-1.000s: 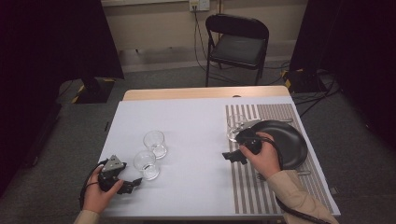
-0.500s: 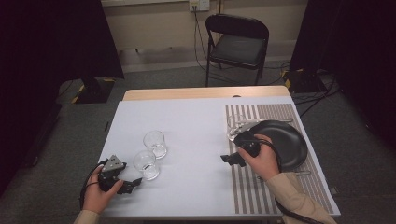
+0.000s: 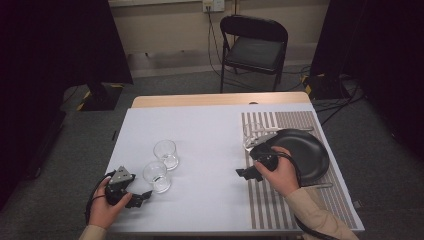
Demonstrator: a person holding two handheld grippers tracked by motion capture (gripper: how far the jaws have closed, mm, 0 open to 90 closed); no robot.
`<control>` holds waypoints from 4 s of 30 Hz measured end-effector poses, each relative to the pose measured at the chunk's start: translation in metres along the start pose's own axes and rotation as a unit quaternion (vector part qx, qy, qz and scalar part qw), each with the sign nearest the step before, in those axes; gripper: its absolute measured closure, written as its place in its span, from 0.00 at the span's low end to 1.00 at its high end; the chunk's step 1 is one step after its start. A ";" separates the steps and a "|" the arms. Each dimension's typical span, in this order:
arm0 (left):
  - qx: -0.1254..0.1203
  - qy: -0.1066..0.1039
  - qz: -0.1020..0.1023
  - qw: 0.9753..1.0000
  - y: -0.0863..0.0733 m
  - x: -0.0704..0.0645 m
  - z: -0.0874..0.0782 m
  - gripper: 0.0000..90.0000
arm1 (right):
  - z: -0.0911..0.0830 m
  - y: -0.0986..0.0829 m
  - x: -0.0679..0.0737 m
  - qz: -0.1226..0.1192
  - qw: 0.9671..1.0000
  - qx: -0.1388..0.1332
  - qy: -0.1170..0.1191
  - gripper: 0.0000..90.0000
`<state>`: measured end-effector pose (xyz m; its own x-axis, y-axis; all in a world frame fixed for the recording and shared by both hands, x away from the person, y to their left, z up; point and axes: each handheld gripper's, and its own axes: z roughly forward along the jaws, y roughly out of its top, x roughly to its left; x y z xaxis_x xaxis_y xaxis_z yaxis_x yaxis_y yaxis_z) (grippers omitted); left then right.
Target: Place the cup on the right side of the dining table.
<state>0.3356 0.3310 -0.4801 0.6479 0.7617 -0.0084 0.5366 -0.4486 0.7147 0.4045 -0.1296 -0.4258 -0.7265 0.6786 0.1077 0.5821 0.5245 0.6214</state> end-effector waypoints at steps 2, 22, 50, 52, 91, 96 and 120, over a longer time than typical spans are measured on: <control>0.000 0.000 0.000 1.000 0.000 0.000 0.000 0.07 | 0.000 -0.001 0.000 -0.001 1.000 0.001 0.001 0.18; 0.000 0.001 0.000 1.000 0.000 0.000 0.000 0.07 | 0.002 -0.006 0.005 -0.010 1.000 0.005 0.002 0.17; 0.000 0.000 0.000 1.000 0.000 0.000 0.000 0.07 | 0.006 -0.015 0.009 -0.016 1.000 0.017 0.006 0.18; 0.000 0.000 -0.001 1.000 0.000 0.000 0.000 0.07 | 0.006 -0.016 0.010 -0.017 1.000 0.016 0.008 0.18; -0.001 0.001 0.000 1.000 0.000 0.000 0.000 0.07 | 0.007 -0.035 0.010 -0.018 1.000 0.025 -0.002 0.18; 0.000 0.001 0.000 1.000 0.000 0.000 0.000 0.07 | 0.007 -0.037 0.011 -0.016 0.999 0.027 -0.003 0.18; 0.000 0.001 0.001 1.000 0.000 0.000 0.000 0.07 | 0.009 -0.049 0.012 -0.021 0.999 0.025 -0.019 0.17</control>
<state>0.3354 0.3309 -0.4801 0.6473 0.7622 -0.0057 0.5362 -0.4500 0.7141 0.3705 -0.1432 -0.4620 -0.7366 0.6744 0.0513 0.5696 0.5776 0.5848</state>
